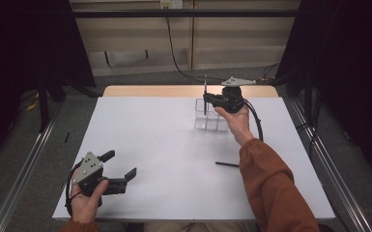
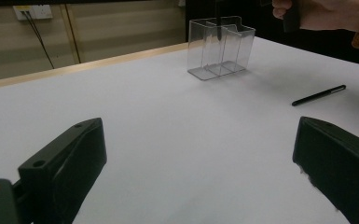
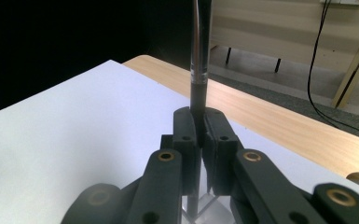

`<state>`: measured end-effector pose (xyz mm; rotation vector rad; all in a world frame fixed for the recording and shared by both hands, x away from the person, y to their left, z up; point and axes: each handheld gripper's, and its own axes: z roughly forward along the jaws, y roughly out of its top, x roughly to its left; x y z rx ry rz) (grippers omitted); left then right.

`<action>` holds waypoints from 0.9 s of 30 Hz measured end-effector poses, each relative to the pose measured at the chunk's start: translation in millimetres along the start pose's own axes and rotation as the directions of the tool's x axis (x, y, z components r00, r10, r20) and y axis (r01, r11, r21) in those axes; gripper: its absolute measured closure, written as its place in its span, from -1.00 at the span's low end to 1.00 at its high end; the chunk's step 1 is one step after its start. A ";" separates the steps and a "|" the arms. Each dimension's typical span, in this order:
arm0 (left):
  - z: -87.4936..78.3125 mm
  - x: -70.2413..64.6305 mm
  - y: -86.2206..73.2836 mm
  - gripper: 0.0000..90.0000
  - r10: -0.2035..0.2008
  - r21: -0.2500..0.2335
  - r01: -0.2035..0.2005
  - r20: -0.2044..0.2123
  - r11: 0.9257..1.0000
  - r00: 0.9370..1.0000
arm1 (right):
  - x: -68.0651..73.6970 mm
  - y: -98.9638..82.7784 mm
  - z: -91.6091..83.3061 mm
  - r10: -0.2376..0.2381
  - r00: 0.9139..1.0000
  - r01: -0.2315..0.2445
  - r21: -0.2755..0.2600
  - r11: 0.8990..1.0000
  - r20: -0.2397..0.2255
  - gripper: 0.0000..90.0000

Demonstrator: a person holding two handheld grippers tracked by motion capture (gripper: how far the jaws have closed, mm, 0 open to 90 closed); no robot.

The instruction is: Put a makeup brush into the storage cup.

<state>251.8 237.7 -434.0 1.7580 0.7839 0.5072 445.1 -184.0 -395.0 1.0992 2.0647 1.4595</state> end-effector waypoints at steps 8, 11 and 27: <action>0.0 -0.2 0.1 -0.94 0.007 0.007 -0.007 0.000 1.000 1.000 | 0.2 -7.6 3.7 0.013 1.000 -0.013 0.010 1.000 -0.006 0.87; 0.6 -0.7 0.0 -0.94 0.007 0.009 -0.007 0.001 1.000 1.000 | -1.4 -12.1 5.1 0.022 1.000 -0.022 0.019 1.000 0.003 0.87; 2.6 0.0 -1.2 -0.94 0.006 0.021 -0.007 0.008 1.000 1.000 | -2.5 -17.2 6.0 0.041 0.999 -0.041 0.010 0.999 -0.002 0.71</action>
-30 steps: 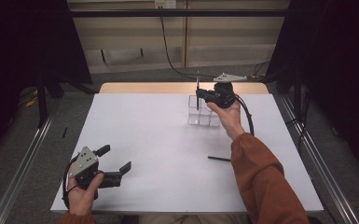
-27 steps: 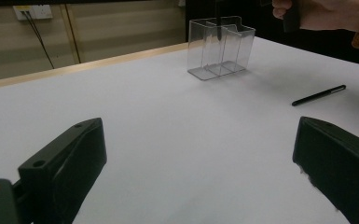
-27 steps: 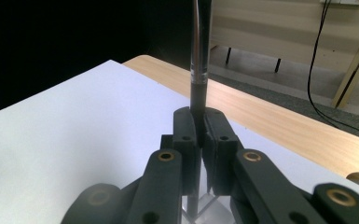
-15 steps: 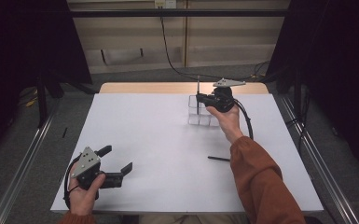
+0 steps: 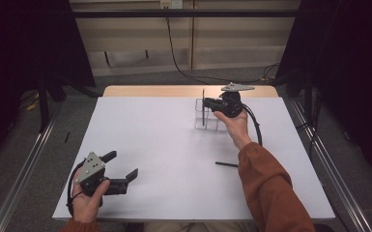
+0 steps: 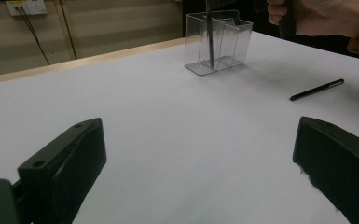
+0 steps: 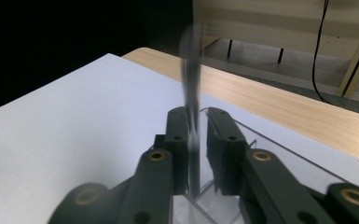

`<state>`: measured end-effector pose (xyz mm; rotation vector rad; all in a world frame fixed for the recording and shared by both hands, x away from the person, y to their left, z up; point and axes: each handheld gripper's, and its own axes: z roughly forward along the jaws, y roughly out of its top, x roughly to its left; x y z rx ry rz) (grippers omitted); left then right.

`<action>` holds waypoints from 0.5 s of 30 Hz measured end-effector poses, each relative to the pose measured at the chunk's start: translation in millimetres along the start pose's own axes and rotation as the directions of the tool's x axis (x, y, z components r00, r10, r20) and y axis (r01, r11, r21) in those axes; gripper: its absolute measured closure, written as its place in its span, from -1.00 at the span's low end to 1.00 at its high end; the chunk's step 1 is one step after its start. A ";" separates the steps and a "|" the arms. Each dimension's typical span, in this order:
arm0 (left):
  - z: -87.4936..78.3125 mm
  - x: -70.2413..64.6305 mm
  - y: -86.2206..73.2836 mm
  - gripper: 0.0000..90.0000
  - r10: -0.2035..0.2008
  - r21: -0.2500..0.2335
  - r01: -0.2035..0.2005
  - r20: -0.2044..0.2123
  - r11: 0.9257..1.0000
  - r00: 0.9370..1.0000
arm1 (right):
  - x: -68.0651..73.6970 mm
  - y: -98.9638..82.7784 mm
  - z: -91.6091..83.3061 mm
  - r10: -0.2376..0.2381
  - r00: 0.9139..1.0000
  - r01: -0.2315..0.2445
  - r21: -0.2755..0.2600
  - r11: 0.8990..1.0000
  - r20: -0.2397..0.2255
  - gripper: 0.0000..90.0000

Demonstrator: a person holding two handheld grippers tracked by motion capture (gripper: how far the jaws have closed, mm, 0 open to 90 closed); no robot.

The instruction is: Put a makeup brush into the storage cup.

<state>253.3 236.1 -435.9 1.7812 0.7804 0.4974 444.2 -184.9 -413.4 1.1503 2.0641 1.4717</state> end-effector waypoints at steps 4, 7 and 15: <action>-0.1 0.0 0.0 -0.94 0.001 0.001 -0.001 0.001 1.000 1.000 | -0.6 -0.5 -1.7 0.001 1.000 -0.001 -0.001 1.000 0.010 0.57; 0.1 0.1 -0.1 -0.94 0.002 0.002 -0.002 0.000 1.000 1.000 | -0.6 -1.8 -4.1 0.002 1.000 -0.002 -0.018 1.000 0.000 0.42; -0.3 0.2 0.0 -0.95 -0.010 -0.002 0.010 0.012 1.000 1.000 | -0.1 -1.5 -9.8 -0.006 1.000 0.006 -0.034 0.999 -0.016 -0.11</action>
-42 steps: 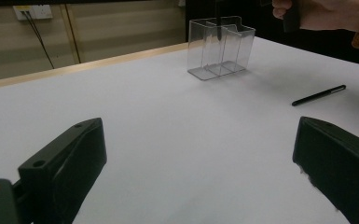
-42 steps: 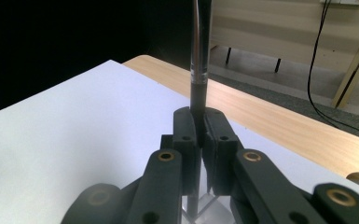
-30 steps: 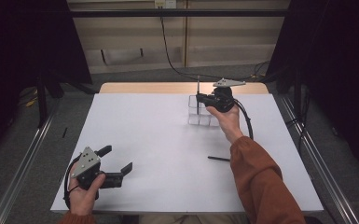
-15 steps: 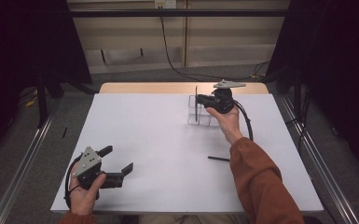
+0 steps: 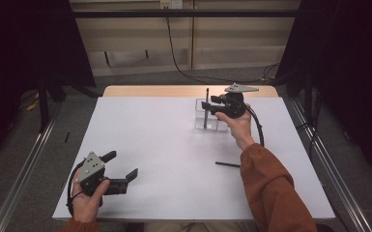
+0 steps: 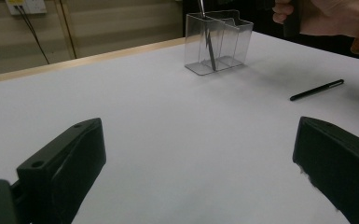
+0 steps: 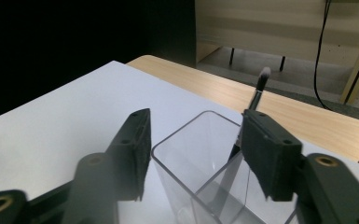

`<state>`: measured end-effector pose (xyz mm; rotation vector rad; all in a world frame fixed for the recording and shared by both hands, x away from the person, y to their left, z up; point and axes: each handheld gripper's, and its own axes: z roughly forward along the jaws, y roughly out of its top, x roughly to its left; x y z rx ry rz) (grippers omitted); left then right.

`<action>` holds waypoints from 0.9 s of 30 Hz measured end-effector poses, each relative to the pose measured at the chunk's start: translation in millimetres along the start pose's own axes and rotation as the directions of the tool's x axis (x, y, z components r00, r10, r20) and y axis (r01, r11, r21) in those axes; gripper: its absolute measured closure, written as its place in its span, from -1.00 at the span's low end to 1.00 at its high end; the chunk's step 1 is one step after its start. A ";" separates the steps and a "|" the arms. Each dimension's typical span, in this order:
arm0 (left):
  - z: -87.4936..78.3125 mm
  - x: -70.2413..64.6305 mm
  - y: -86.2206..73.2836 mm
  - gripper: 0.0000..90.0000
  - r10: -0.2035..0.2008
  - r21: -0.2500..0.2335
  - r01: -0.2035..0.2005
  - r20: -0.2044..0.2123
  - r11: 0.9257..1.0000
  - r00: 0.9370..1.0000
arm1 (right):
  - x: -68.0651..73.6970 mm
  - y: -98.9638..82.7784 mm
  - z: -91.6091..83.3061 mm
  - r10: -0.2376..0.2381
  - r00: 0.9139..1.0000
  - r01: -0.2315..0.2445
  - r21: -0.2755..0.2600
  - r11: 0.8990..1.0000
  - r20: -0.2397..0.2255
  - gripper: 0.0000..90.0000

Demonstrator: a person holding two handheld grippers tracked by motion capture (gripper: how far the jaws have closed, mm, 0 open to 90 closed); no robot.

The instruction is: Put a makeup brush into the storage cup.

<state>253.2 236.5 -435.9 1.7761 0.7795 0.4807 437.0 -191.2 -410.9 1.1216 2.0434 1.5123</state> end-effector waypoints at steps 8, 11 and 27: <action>-0.2 0.8 -0.1 -0.95 -0.013 -0.008 0.013 -0.009 1.000 1.000 | 4.9 0.3 -7.0 -0.028 0.999 0.028 -0.015 0.999 -0.025 -0.51; -0.3 0.9 -0.1 -0.94 -0.013 0.001 0.013 -0.006 1.000 1.000 | 7.0 -1.8 -10.5 -0.021 0.999 0.020 -0.013 1.000 -0.028 -0.64; -2.0 1.6 0.7 -0.94 -0.004 -0.003 0.004 -0.015 1.000 1.000 | 12.3 -6.3 -37.1 -0.009 0.999 0.007 -0.039 0.999 -0.045 -0.94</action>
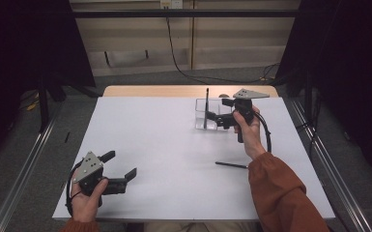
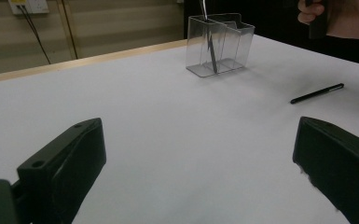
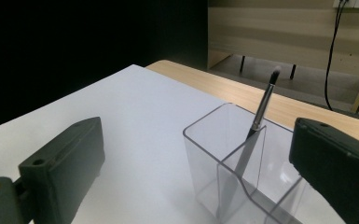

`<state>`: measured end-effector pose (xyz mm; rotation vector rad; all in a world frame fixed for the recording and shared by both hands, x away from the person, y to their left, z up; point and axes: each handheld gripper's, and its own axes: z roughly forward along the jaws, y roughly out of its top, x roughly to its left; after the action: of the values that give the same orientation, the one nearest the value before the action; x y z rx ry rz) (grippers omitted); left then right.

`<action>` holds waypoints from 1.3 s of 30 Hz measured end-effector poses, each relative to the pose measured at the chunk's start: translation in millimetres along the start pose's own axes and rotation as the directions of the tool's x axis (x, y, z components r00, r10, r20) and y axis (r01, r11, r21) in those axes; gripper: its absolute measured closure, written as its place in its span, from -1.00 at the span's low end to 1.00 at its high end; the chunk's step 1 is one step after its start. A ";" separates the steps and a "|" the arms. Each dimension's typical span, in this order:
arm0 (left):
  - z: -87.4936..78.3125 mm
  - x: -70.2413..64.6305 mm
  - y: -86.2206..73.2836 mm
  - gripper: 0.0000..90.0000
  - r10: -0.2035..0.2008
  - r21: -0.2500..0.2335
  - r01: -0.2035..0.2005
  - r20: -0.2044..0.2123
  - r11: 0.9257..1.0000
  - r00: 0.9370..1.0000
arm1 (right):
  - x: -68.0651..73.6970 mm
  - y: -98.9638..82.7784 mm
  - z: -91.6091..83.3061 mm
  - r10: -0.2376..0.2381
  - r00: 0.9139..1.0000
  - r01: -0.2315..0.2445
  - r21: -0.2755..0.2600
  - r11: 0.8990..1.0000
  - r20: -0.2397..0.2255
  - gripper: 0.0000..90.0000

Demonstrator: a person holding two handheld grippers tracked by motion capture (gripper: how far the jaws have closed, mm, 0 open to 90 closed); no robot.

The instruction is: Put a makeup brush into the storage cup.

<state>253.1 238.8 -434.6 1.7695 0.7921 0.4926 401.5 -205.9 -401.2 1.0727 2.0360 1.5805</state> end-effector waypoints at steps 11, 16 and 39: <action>0.6 1.3 0.1 -0.95 -0.003 -0.002 0.003 -0.005 1.000 1.000 | 0.1 -11.9 -27.7 -0.020 0.999 0.020 0.005 1.000 0.047 -0.90; 0.8 2.4 -0.4 -0.95 -0.005 -0.003 0.005 -0.009 1.000 1.000 | 2.2 -15.2 -41.2 -0.025 0.999 0.025 0.014 1.000 0.034 -0.90; -2.8 1.7 0.1 -0.95 -0.007 -0.018 0.006 -0.025 1.000 1.000 | 5.7 -42.8 -97.0 -0.006 0.999 0.005 0.017 1.000 0.032 -0.94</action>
<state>252.5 241.9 -433.7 1.7464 0.8083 0.5170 317.7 -270.5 -409.3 1.0908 2.0333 1.5363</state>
